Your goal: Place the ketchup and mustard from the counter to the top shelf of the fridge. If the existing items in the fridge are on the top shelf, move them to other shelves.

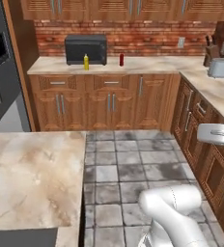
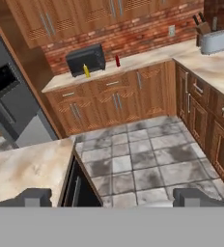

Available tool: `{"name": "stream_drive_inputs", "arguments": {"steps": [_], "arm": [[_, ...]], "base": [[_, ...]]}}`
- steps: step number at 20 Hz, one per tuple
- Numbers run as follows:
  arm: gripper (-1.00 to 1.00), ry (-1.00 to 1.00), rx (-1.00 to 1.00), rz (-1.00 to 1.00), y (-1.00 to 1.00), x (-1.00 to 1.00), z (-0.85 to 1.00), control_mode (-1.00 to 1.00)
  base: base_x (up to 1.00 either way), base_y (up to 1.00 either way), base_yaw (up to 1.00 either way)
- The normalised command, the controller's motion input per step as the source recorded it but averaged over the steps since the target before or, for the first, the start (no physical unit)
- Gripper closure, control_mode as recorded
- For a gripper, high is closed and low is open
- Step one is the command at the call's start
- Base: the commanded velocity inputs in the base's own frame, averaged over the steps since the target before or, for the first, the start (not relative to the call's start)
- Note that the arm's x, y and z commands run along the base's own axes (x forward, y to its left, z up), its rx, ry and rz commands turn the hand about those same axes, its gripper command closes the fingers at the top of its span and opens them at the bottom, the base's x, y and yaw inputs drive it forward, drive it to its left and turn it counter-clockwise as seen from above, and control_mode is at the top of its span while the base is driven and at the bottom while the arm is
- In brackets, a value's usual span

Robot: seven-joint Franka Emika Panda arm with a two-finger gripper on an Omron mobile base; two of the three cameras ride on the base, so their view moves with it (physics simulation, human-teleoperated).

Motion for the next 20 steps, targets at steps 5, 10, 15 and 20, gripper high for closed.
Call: {"name": "stream_drive_inputs", "arguments": {"steps": [5,10,15,20], "arm": [[-1.00,0.00,0.00,0.00,0.00,0.00,0.00,1.00],[-1.00,0.00,0.00,0.00,0.00,0.00,0.00,1.00],[-1.00,0.00,0.00,0.00,0.00,0.00,0.00,1.00],[-1.00,0.00,0.00,0.00,0.00,0.00,0.00,1.00]], "base": [[1.00,-0.03,0.17],[1.00,-0.03,0.18],[1.00,-0.23,0.13],[1.00,-0.16,0.13]]}}
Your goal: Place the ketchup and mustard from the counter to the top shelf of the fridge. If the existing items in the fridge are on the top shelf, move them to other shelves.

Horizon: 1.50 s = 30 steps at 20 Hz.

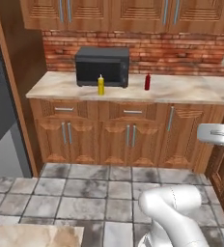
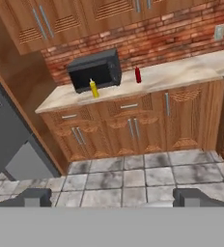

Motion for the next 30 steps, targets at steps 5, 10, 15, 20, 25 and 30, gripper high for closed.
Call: {"name": "stream_drive_inputs", "arguments": {"steps": [5,10,15,20,25,30], "arm": [[-1.00,0.00,0.00,0.00,0.00,0.00,0.00,1.00],[-1.00,0.00,0.00,0.00,0.00,0.00,0.00,1.00],[-1.00,0.00,0.00,0.00,0.00,0.00,0.00,1.00],[-1.00,0.00,0.00,0.00,0.00,0.00,0.00,1.00],[-1.00,0.00,0.00,0.00,0.00,0.00,0.00,1.00],[-1.00,0.00,0.00,0.00,0.00,0.00,0.00,1.00]], "base": [[1.00,-0.09,0.14],[1.00,-0.03,0.14],[1.00,0.00,0.13],[0.93,-0.10,0.11],[0.82,-0.03,-0.04],[0.60,0.12,-0.02]]}}
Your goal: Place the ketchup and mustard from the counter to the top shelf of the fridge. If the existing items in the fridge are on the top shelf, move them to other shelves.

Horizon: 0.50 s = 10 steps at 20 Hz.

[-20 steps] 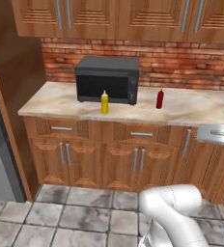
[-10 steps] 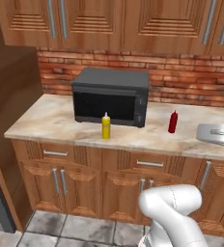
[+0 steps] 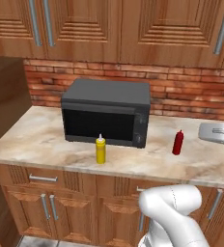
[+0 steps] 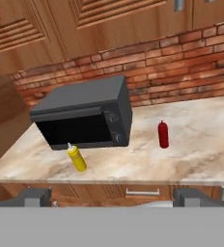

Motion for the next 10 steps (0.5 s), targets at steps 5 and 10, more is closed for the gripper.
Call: {"name": "stream_drive_inputs", "arguments": {"steps": [5,10], "arm": [[-1.00,0.00,0.00,0.00,0.00,0.00,0.00,1.00],[-1.00,0.00,0.00,0.00,0.00,0.00,0.00,1.00]], "base": [[0.41,0.39,-0.04],[0.03,0.32,-0.08]]}}
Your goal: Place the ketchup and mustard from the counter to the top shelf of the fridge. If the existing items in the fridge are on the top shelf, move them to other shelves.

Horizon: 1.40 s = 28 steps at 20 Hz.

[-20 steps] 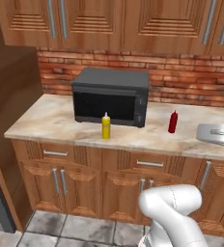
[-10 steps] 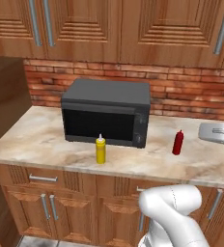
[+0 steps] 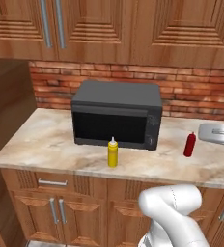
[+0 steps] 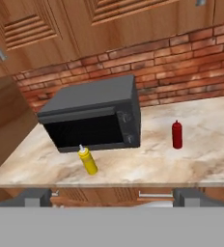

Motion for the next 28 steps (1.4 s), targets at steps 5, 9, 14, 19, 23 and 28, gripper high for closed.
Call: {"name": "stream_drive_inputs", "arguments": {"steps": [5,9,14,19,23,28], "arm": [[-1.00,0.00,0.00,0.00,0.00,0.00,0.00,1.00],[-1.00,0.00,0.00,0.00,0.00,0.00,0.00,1.00],[-1.00,0.00,0.00,0.00,0.00,0.00,0.00,1.00],[-1.00,0.00,0.00,0.00,0.00,0.00,0.00,1.00],[-1.00,0.00,0.00,0.00,0.00,0.00,0.00,1.00],[-1.00,0.00,0.00,0.00,0.00,0.00,0.00,1.00]], "base": [[0.17,0.26,-0.07],[0.24,0.15,-0.03],[0.38,0.38,-0.09],[0.28,0.48,-0.11],[0.34,0.53,-0.12],[0.29,0.51,-0.11]]}}
